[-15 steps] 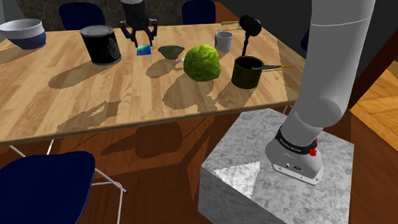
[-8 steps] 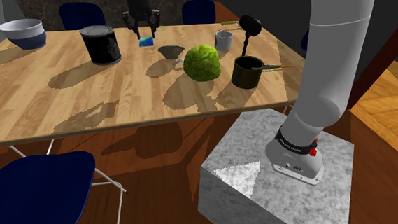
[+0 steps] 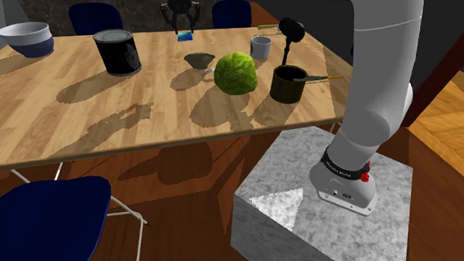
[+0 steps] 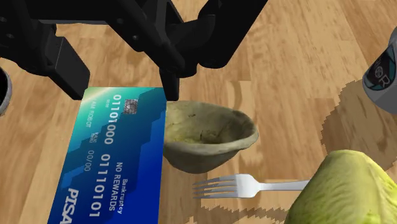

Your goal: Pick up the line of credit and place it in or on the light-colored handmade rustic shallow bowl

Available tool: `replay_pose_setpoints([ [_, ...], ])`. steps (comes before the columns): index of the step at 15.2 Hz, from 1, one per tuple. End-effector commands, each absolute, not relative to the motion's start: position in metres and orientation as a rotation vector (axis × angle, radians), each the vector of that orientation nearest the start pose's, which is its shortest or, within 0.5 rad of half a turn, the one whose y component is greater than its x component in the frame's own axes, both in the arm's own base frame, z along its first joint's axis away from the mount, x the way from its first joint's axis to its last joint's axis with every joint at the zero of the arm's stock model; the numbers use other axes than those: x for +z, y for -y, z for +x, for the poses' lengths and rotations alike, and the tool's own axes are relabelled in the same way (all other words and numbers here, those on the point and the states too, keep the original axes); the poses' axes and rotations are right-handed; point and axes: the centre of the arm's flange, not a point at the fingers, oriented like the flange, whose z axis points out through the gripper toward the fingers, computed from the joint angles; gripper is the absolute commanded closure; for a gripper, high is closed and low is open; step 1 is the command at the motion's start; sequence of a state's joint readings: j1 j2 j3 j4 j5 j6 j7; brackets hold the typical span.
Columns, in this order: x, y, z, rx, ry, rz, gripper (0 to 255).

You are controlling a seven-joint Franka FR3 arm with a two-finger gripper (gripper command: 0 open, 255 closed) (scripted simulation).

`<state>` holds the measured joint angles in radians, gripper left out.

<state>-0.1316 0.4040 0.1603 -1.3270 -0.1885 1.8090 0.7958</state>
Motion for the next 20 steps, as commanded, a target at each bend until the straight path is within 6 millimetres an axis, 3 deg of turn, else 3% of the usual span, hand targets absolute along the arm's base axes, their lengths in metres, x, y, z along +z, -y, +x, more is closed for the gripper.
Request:
replay_pose_setpoints([
  [1, 0.516, 0.046, 0.695, -0.202, -1.168, -2.995, 255],
  [6, 0.52, 0.109, 0.712, -0.202, -1.168, -2.995, 255],
  [20, 0.446, 0.109, 0.712, -0.202, -1.168, -2.995, 255],
])
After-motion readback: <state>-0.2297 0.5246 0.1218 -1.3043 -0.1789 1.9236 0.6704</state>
